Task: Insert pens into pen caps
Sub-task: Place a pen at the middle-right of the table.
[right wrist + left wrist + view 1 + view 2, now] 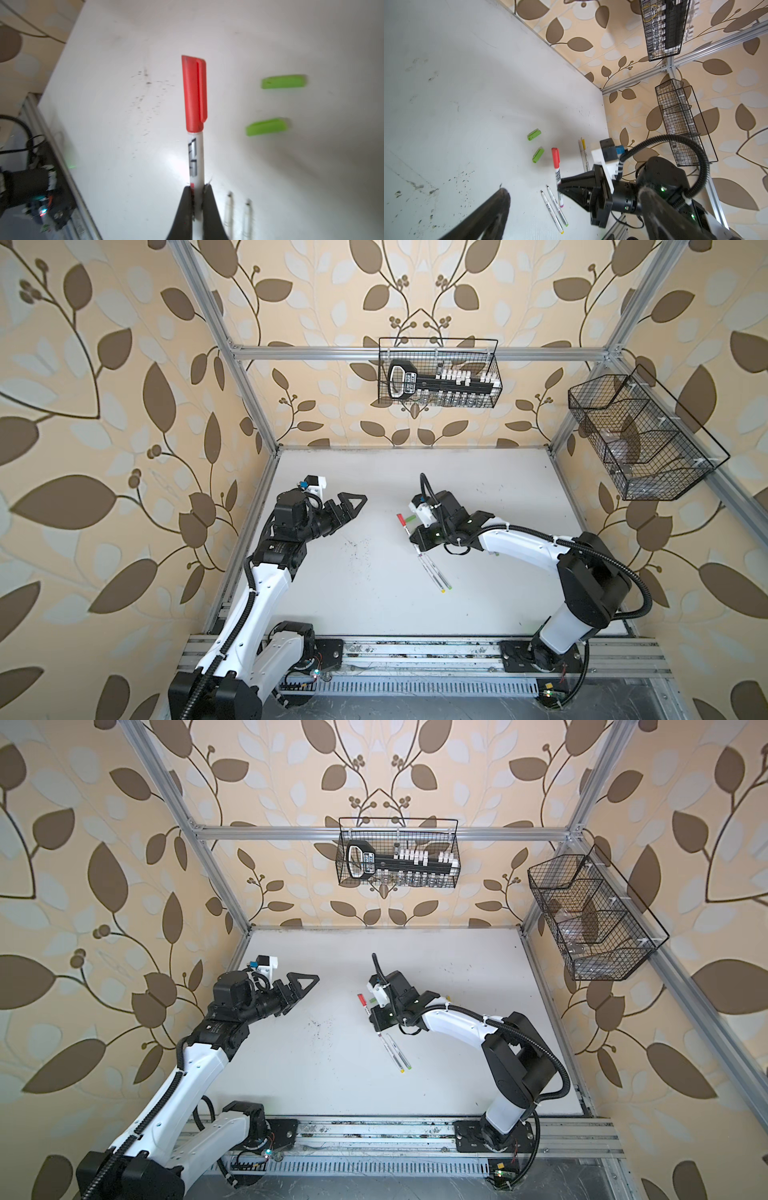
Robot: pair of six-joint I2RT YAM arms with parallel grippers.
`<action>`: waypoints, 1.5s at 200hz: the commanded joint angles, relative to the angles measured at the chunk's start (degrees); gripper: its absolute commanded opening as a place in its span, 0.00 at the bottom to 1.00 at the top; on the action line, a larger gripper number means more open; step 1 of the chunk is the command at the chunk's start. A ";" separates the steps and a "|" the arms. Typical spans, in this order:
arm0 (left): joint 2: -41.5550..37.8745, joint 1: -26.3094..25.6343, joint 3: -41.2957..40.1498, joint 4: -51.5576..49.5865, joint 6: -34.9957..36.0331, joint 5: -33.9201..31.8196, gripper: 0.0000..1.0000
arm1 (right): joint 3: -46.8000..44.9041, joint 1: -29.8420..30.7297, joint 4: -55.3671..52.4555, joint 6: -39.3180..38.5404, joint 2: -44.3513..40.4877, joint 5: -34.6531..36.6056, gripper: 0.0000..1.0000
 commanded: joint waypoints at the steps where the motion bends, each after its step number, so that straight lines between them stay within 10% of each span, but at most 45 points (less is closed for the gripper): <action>1: -0.65 0.14 1.75 -3.69 3.90 1.43 0.99 | -1.46 -3.52 -9.26 -2.31 -2.57 9.41 0.00; 112: 2.67 0.14 1.87 -2.41 4.25 5.98 0.99 | -0.18 -12.97 -21.92 -7.81 4.95 32.25 0.00; 164: 3.04 0.14 1.00 -1.51 3.51 6.88 0.99 | -0.23 -11.95 -22.42 -6.80 5.86 35.44 0.15; 223: 4.60 0.14 0.90 -3.83 4.23 6.20 0.99 | -1.02 -7.67 -21.01 -9.36 -1.93 24.02 0.41; 300: 7.17 0.14 0.28 -5.64 4.75 4.90 0.99 | -1.04 1.91 -11.89 -7.58 -1.45 9.80 0.45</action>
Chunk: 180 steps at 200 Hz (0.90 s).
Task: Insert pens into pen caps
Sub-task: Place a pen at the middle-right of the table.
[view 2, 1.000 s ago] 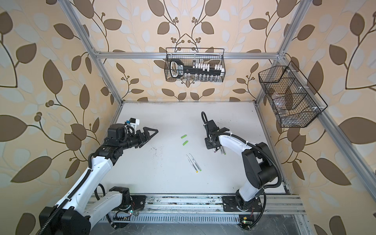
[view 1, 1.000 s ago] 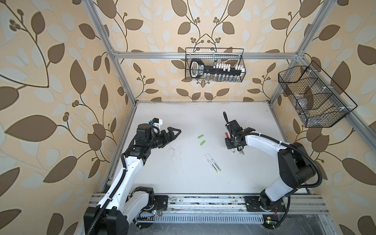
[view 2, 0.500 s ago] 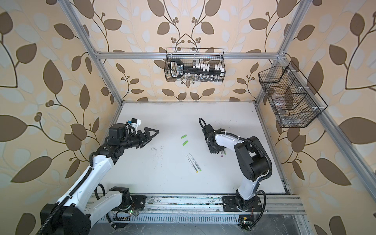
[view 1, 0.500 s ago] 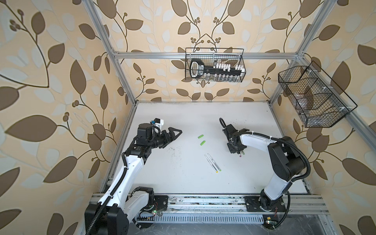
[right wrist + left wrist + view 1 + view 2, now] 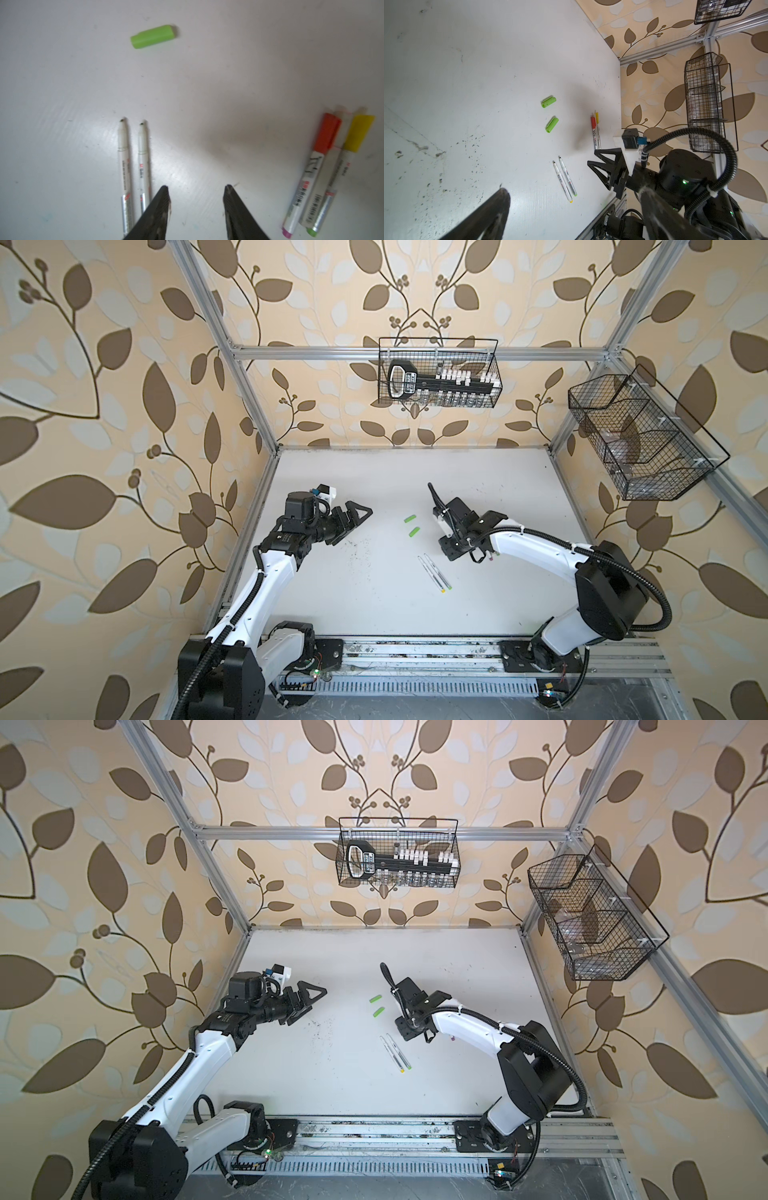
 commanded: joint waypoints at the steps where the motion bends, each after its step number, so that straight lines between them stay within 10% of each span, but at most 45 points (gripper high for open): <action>1: 0.05 0.14 0.28 0.11 1.62 0.27 0.99 | 0.75 0.38 4.60 1.52 2.81 -5.88 0.45; 62: -1.78 0.14 1.07 -4.38 4.09 -0.89 0.99 | 8.35 -4.67 13.97 3.36 13.70 -19.30 0.63; 180: -1.01 0.14 1.45 -4.93 4.84 -0.95 0.99 | 18.86 -6.97 14.38 5.07 25.84 -27.51 0.65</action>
